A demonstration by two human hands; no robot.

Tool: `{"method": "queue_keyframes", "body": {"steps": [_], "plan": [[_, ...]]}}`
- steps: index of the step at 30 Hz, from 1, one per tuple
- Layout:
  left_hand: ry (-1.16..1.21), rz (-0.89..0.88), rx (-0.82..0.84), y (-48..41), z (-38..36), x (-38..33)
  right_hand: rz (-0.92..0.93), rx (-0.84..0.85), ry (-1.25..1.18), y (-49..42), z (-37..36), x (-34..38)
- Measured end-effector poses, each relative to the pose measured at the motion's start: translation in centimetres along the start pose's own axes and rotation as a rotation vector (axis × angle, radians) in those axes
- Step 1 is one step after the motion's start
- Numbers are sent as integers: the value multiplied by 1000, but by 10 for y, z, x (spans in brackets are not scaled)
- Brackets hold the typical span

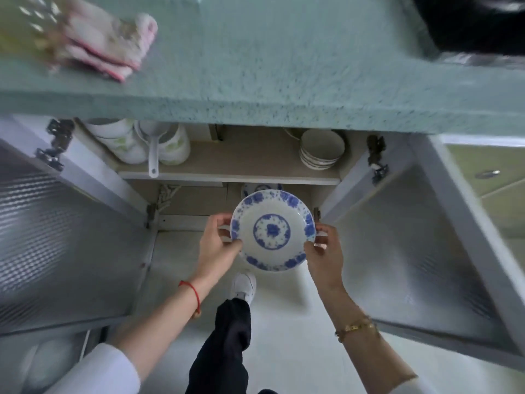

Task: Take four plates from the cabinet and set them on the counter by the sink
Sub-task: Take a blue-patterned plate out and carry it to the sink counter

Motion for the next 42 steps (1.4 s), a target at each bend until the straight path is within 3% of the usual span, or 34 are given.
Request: {"method": "queue_keyframes", "body": {"steps": [11,22,32,42], "plan": [[142,-193,87,188,105,-250,62,-37,-176,174,192,206],[161,-382,367,258,103,-384,125,-352,-357,269,314,284],[97,-486,799,320,-16,-467,20,-745,-393,318,441,261],[92,-544,1042,406,-230,-548,-44,-1022,-363,282,624,206]]}}
Point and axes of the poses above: each hand's wrist, its own y-axis away from the middle knuckle, its own z-axis out of the back of the hand, x = y × z, the point moved 1 cm from there along -y, towards the middle knuckle, and after that the axes turned 2 degrees about -x, right-handed, at the moved point
